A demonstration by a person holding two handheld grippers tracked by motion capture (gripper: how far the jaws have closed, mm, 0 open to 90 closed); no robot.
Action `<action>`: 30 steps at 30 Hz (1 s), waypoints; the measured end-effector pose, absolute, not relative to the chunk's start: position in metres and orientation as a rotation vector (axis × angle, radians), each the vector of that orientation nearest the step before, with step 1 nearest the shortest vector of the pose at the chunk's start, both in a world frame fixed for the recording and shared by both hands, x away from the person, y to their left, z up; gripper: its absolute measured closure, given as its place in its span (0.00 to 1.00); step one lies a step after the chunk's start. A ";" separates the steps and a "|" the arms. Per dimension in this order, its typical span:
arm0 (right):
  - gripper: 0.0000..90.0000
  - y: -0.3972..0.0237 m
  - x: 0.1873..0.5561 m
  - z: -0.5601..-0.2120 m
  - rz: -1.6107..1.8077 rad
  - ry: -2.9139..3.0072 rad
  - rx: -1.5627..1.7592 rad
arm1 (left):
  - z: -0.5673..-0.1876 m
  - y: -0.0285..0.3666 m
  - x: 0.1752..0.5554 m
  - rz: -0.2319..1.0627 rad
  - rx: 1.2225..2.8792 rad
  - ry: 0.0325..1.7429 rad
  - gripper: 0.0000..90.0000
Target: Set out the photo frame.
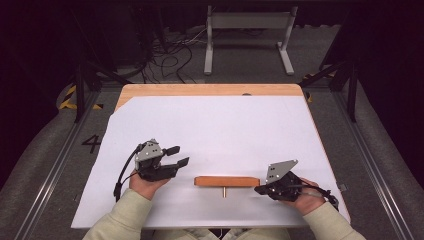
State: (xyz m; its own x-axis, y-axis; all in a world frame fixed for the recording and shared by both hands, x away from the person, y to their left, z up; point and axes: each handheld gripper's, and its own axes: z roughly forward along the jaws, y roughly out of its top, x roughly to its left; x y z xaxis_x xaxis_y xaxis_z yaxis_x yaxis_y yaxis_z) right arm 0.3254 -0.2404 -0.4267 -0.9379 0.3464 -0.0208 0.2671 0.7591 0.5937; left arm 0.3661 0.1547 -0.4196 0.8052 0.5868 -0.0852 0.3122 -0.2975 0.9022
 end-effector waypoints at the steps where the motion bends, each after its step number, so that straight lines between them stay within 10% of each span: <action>1: 1.00 -0.239 0.326 -0.428 0.925 2.827 0.500 | -0.420 0.155 0.366 0.310 1.904 0.681 0.50; 30: 1.00 -0.231 0.379 -0.440 1.112 2.735 0.855 | -0.421 0.156 0.366 0.318 1.908 0.698 0.49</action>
State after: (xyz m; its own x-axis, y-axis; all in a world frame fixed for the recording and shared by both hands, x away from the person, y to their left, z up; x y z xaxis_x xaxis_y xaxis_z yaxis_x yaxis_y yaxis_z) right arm 0.3793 -0.2314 -0.4405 -0.8433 0.5187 0.1409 0.4698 0.5841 0.6619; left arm 0.3657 0.1562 -0.4207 0.7958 0.5988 -0.0898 0.3252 -0.2976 0.8976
